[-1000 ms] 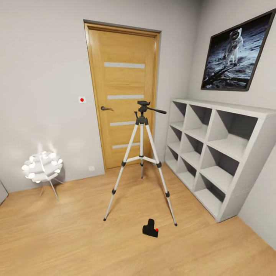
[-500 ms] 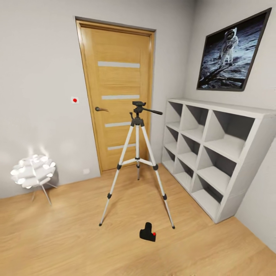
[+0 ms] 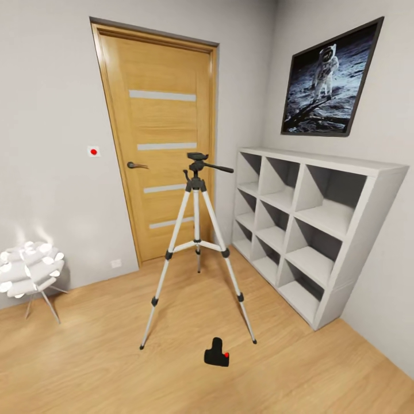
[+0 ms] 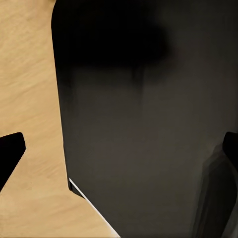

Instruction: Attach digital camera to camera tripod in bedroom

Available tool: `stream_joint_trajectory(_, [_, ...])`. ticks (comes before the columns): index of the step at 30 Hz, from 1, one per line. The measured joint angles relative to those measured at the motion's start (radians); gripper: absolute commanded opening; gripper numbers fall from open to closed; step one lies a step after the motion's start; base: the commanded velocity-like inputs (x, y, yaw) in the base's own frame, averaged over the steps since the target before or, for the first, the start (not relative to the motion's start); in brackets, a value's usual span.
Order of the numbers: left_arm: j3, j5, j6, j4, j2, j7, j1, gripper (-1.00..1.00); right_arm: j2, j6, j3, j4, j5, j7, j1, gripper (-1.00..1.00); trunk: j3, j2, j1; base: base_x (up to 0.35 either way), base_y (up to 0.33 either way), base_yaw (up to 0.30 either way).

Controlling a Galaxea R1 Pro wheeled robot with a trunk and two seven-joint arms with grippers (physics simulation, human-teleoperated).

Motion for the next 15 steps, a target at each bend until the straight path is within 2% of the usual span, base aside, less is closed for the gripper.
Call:
stream_joint_trajectory(7, [0.001,0.000,0.001,-0.001,0.005,0.001,0.000,1.00,0.000,0.000,0.001,0.000,0.000,-0.001,0.000,1.00,0.000,0.000,0.000,0.122,0.069,-0.004])
stream_joint_trajectory(8, [0.002,0.000,0.000,-0.001,0.025,0.002,0.000,1.00,0.000,0.000,0.001,0.000,0.000,-0.001,0.000,1.00,0.000,0.000,0.000,0.197,0.089,0.000])
stream_joint_trajectory(9, [0.003,0.000,0.000,-0.001,0.034,0.002,0.000,1.00,0.000,0.000,0.001,0.000,0.000,0.000,0.000,1.00,0.000,0.000,0.000,0.216,0.102,0.000])
stream_joint_trajectory(15, [0.003,0.000,0.000,-0.001,0.045,0.002,0.000,1.00,0.000,0.000,0.001,0.000,0.000,-0.001,0.000,1.00,0.000,0.000,0.000,0.251,0.093,0.000])
